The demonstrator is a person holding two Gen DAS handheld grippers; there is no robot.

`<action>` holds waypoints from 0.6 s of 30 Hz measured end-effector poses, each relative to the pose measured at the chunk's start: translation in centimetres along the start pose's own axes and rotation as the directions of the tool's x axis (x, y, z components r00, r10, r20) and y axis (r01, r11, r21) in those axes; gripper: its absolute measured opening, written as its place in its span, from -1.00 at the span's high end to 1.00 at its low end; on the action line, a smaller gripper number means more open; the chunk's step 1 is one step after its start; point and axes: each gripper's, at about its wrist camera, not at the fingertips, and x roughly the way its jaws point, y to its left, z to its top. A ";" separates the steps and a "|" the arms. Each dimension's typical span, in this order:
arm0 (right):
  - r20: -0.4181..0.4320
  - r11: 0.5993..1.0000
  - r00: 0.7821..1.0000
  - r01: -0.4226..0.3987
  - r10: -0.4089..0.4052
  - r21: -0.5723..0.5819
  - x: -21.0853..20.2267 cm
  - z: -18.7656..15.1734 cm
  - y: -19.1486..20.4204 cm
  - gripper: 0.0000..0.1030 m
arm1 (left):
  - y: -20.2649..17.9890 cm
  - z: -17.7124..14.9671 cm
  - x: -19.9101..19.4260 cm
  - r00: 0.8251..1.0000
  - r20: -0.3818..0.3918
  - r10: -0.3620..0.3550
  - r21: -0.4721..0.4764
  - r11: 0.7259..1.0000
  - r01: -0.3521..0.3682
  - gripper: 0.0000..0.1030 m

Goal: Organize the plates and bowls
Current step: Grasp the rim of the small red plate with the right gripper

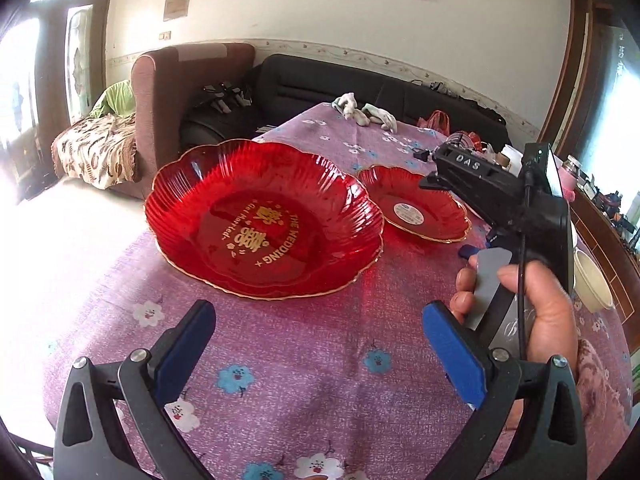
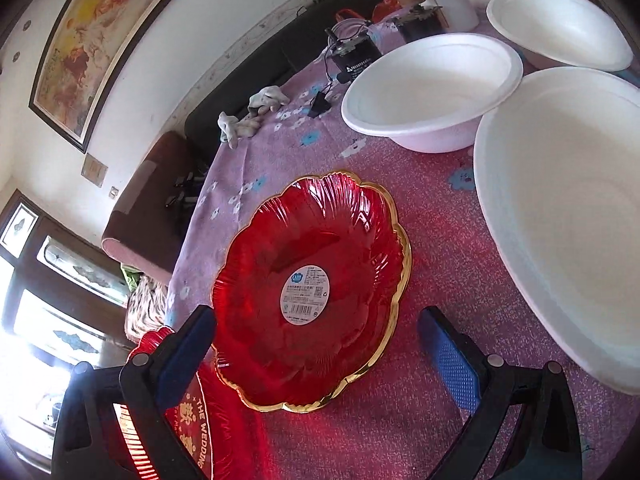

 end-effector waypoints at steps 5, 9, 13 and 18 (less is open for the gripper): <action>0.009 0.998 0.998 0.056 -0.056 -0.006 0.1 0.0 -0.7 0.20 | 0.1 0.0 -0.1 1.000 0.003 0.008 0.002 1.000 -0.008 -1.00; 0.005 0.997 0.997 0.071 -0.071 0.025 0.1 0.3 -2.0 0.73 | 0.1 0.0 -0.2 1.000 -0.006 0.014 0.002 1.000 -0.014 -1.00; -0.001 0.998 0.998 0.063 -0.063 0.015 0.0 0.2 -2.3 0.77 | -0.1 -0.2 -0.2 1.000 -0.016 0.021 0.005 1.000 -0.020 -1.00; -0.015 0.999 0.999 0.048 -0.048 0.009 -0.5 -0.2 -2.5 0.78 | -0.4 -0.4 -0.6 0.999 -0.019 0.033 0.008 0.999 -0.033 -1.00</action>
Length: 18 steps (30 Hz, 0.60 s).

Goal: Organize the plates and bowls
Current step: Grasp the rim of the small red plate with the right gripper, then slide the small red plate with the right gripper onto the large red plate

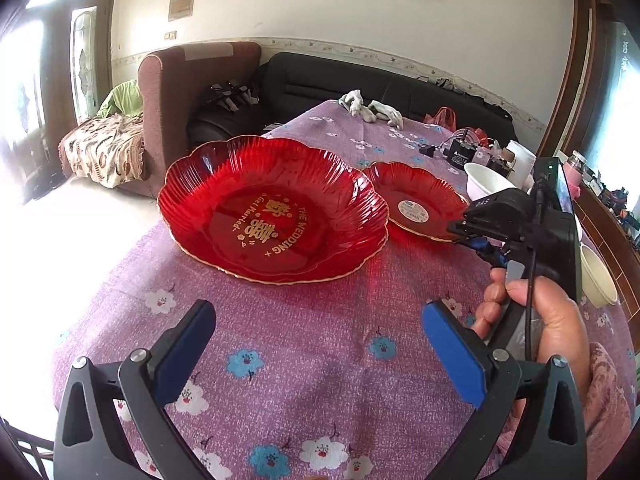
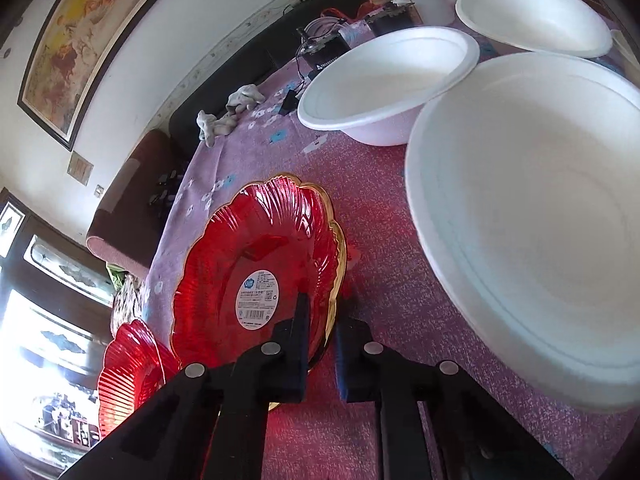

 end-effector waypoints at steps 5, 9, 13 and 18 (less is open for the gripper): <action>-0.024 1.000 1.000 -0.011 0.011 0.000 -1.2 -0.7 -0.9 0.79 | -1.0 -0.3 -0.4 1.000 0.001 0.004 0.026 1.000 -0.004 -1.00; -0.024 1.000 1.000 -0.016 0.015 -0.005 -2.3 -1.2 -1.9 0.79 | -1.9 -0.7 -0.7 1.000 0.001 0.007 0.048 0.999 -0.007 -1.00; -0.027 1.000 0.999 -0.019 0.019 -0.013 -3.3 -1.6 -2.7 0.79 | -2.7 -1.0 -0.7 1.000 -0.004 0.011 0.069 0.998 -0.011 -1.00; -0.031 0.999 0.999 -0.032 0.032 -0.007 -4.7 -2.1 -4.1 0.79 | -3.9 -1.3 -0.9 1.000 -0.006 0.017 0.095 0.995 -0.017 -1.00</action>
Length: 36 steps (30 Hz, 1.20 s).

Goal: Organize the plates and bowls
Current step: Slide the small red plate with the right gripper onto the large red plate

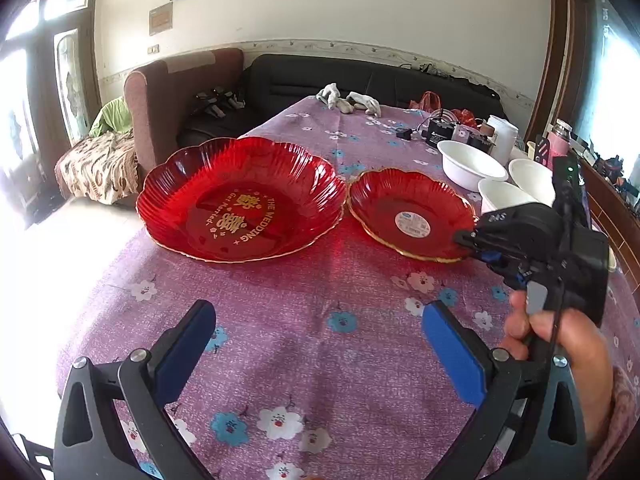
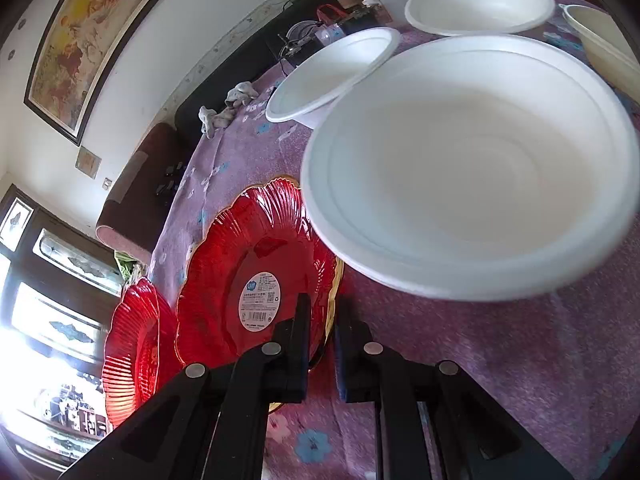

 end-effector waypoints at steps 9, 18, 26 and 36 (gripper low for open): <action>-0.022 0.999 0.999 -0.034 0.034 -0.001 -2.3 -0.7 -2.5 0.80 | -1.7 -0.1 0.5 0.999 -0.047 -0.018 0.014 1.000 0.019 -1.00; -0.010 0.997 0.998 -0.069 0.069 -0.015 -4.8 -2.0 -4.8 0.82 | -2.8 0.1 -0.5 0.996 -0.066 -0.052 0.014 0.999 0.053 -1.00; 0.009 0.995 0.996 -0.094 0.094 -0.021 -6.5 -2.3 -6.6 0.82 | -4.5 0.2 0.9 0.982 -0.143 -0.120 0.002 0.993 0.121 -1.00; 0.016 0.992 0.992 -0.129 0.129 -0.007 -7.2 -2.6 -7.8 0.82 | -6.5 2.0 4.3 0.959 -0.226 -0.173 -0.009 0.984 0.176 -1.00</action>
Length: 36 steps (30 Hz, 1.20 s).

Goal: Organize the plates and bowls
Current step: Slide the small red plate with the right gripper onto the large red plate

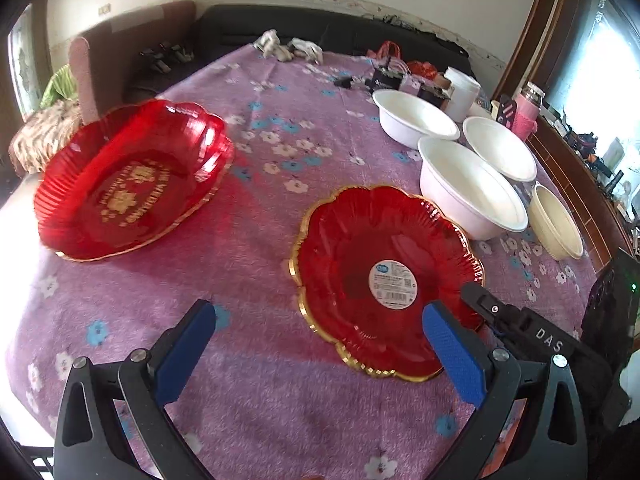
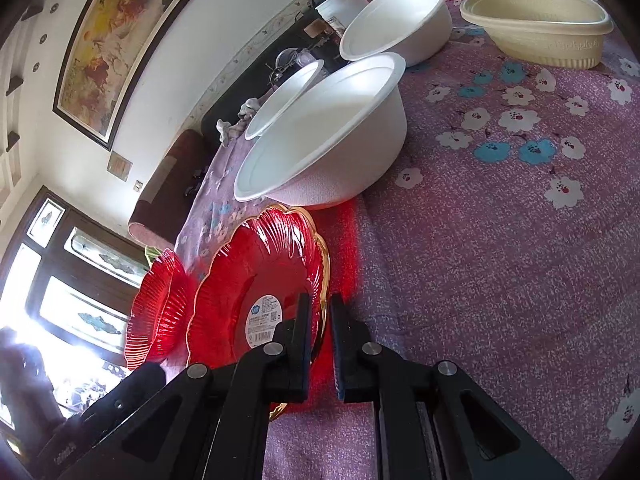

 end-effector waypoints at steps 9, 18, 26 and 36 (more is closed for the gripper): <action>0.020 1.000 1.000 -0.022 0.022 0.002 -0.1 0.1 -0.5 0.82 | 0.2 0.6 1.8 0.999 -0.039 -0.018 -0.032 0.999 0.017 -1.00; 0.019 0.999 0.999 -0.032 0.032 0.010 -0.3 -0.2 -0.6 0.82 | 0.6 1.2 3.6 0.996 -0.087 -0.012 -0.061 0.998 0.007 -1.00; 0.021 1.000 0.999 -0.024 0.024 0.002 -0.1 -0.1 -0.4 0.82 | 1.1 1.4 4.0 0.995 -0.095 -0.008 -0.082 0.997 0.000 -1.00; 0.011 1.000 1.000 -0.023 0.023 0.003 0.2 0.2 -0.6 0.82 | 0.9 1.8 4.3 0.995 -0.096 -0.012 -0.081 0.997 0.004 -0.99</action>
